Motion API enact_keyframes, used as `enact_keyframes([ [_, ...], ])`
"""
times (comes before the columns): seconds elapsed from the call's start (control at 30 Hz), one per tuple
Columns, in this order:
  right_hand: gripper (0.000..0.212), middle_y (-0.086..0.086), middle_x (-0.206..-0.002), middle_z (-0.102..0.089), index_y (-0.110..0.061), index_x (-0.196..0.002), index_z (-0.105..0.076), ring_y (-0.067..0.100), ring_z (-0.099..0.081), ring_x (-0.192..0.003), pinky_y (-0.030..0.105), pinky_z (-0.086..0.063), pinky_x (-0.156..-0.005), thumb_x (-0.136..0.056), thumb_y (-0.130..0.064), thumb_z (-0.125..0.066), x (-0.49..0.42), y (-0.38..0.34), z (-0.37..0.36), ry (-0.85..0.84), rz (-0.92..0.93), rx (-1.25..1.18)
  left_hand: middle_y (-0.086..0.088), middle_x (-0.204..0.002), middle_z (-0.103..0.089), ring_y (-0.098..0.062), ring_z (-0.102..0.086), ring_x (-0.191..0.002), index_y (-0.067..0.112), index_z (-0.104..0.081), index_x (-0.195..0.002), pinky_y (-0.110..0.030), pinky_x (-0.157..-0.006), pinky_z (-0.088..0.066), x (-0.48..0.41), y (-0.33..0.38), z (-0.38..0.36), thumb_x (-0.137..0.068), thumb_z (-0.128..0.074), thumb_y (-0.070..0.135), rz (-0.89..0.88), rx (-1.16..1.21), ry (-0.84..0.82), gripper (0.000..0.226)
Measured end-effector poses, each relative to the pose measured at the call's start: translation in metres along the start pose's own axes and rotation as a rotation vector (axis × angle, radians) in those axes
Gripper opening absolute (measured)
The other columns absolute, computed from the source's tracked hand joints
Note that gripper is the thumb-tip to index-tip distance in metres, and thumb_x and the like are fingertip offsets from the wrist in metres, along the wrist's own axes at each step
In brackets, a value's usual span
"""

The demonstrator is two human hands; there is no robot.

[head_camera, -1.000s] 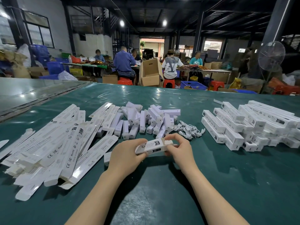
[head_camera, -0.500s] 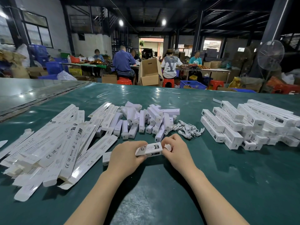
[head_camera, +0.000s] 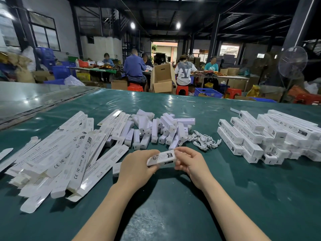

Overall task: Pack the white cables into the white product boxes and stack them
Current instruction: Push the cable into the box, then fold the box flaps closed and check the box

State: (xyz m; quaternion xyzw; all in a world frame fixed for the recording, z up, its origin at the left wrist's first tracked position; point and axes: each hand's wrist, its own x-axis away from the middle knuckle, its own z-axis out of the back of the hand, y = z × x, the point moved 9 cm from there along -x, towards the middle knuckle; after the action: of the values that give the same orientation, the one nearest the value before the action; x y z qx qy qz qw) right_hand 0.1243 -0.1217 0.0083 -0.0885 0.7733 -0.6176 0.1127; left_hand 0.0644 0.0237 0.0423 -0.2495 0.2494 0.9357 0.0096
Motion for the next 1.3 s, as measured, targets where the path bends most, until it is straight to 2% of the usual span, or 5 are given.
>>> enact_keyframes([
  [0.6, 0.023, 0.001, -0.061, -0.062, -0.021, -0.072, -0.069, 0.017, -0.053, -0.060, 0.037, -0.051, -0.066, -0.087, -0.007, -0.059, 0.014, -0.015, 0.011, 0.420, 0.250, 0.220, -0.005, -0.093, -0.069, -0.027, -0.060, -0.090, 0.027, -0.065, -0.115, -0.030, -0.071, -0.040, 0.003, 0.021, 0.008, -0.077, -0.071, 0.028, -0.079, -0.040, 0.171, 0.038],
  [0.8, 0.041, 0.003, -0.102, -0.064, -0.021, -0.112, -0.060, 0.011, -0.055, -0.094, 0.025, -0.044, -0.091, -0.085, 0.009, -0.054, 0.009, -0.005, -0.025, 0.178, 0.199, -0.002, -0.009, -0.065, -0.067, -0.031, -0.062, -0.062, 0.015, -0.073, -0.094, -0.031, -0.052, -0.043, 0.006, 0.021, 0.024, -0.062, -0.081, 0.010, -0.037, -0.074, 0.293, 0.034],
  [0.93, 0.038, 0.002, -0.090, -0.063, -0.016, -0.119, -0.053, 0.011, -0.060, -0.078, 0.020, -0.051, -0.069, -0.091, 0.008, -0.045, 0.008, 0.003, -0.041, 0.036, 0.126, -0.254, -0.009, -0.073, -0.069, -0.032, -0.063, -0.072, 0.015, -0.071, -0.100, -0.032, -0.058, -0.044, 0.006, 0.018, 0.024, -0.067, -0.076, 0.010, 0.001, -0.074, 0.277, 0.033],
  [1.13, 0.059, -0.009, -0.114, -0.055, -0.027, -0.116, -0.057, -0.005, -0.050, -0.088, 0.006, -0.038, -0.075, -0.074, 0.013, -0.052, 0.010, -0.023, -0.022, 0.027, 0.382, 0.460, -0.007, -0.083, -0.071, -0.031, -0.063, -0.079, 0.016, -0.070, -0.103, -0.036, -0.067, -0.045, 0.005, 0.029, 0.012, -0.071, -0.075, 0.017, -0.070, -0.079, 0.142, 0.032],
  [1.3, 0.036, -0.004, -0.084, -0.063, -0.019, -0.102, -0.072, 0.005, -0.051, -0.075, 0.012, -0.033, -0.068, -0.067, -0.013, -0.079, 0.006, -0.034, -0.001, 0.057, 0.453, 0.900, 0.002, -0.082, -0.072, -0.024, -0.067, -0.077, 0.015, -0.072, -0.088, -0.040, -0.067, -0.048, 0.007, 0.040, 0.018, -0.057, -0.080, 0.012, -0.196, -0.156, 0.225, 0.032],
])
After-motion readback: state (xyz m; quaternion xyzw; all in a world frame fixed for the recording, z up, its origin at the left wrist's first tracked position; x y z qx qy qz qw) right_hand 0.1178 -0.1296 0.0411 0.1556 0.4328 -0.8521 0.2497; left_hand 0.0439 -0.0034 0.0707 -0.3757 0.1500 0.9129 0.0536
